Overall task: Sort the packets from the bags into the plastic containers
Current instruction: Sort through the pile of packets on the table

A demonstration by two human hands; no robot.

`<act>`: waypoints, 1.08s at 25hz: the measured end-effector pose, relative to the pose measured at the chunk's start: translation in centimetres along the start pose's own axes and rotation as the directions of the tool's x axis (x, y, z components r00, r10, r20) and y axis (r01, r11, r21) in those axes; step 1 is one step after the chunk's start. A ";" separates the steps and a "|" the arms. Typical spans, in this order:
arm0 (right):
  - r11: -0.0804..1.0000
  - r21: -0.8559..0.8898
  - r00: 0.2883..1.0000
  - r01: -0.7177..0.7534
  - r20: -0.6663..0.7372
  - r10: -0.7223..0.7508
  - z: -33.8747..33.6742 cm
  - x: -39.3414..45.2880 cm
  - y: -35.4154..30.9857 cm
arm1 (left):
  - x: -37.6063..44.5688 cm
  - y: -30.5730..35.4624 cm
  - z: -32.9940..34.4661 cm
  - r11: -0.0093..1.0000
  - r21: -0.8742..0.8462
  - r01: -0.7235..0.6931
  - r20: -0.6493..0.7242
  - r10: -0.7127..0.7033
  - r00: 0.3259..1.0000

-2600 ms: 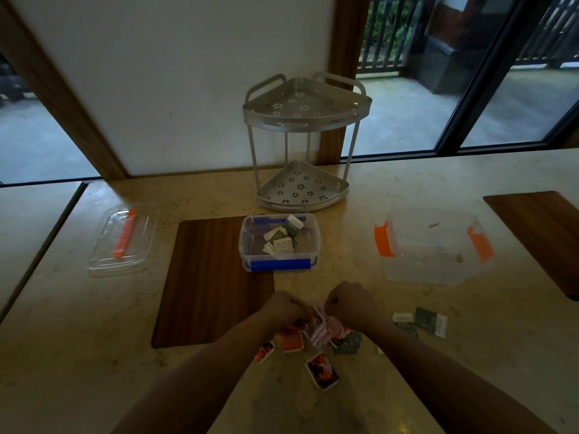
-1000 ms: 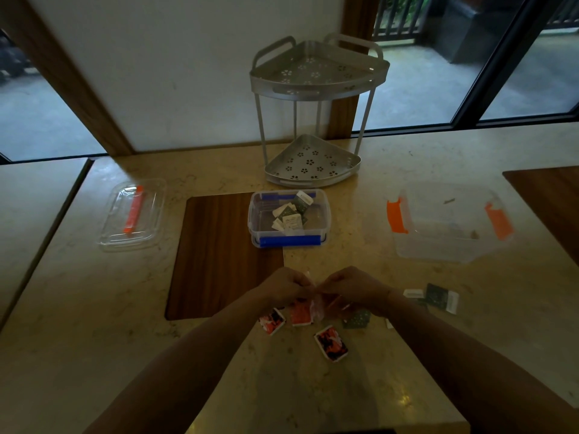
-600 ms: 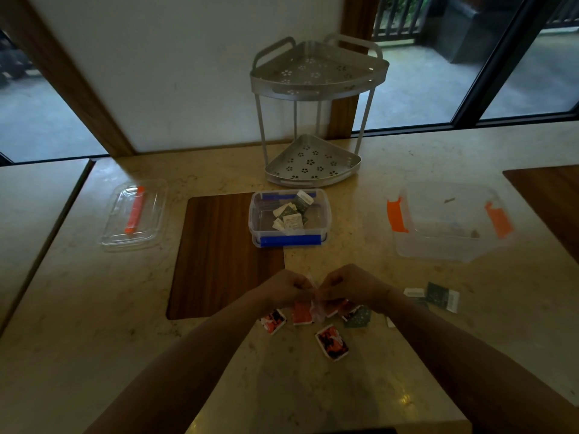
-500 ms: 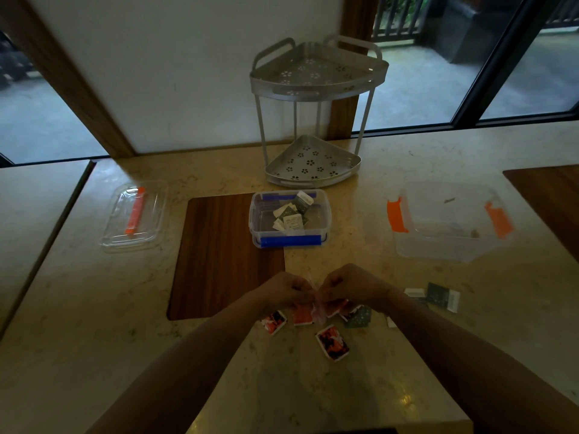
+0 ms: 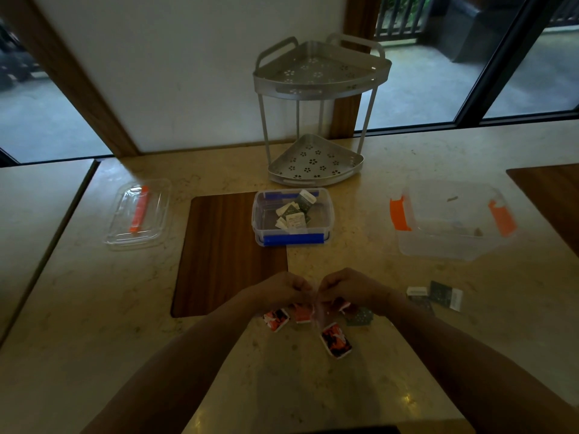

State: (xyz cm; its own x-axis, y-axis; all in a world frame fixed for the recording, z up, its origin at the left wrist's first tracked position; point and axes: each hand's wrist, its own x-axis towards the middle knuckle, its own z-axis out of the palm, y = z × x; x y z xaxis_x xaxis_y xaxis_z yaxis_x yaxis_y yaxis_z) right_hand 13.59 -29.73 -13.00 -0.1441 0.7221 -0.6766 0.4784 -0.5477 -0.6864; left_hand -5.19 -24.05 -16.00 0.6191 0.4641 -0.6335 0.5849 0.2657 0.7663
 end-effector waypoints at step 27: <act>0.825 -0.563 0.907 -0.045 -0.369 -0.203 -2.6 -2.0 0.9 | -0.1 4.2 0.8 0.990 0.139 0.035 -0.275 0.005 0.961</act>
State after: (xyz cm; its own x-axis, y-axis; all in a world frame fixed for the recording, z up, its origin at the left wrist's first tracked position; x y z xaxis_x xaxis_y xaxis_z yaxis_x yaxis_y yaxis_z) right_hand 16.55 -30.55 -11.57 0.0921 0.9220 -0.3761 0.8891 -0.2462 -0.3858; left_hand -2.33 -23.68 -12.79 0.4537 0.6800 -0.5760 0.6731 0.1620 0.7215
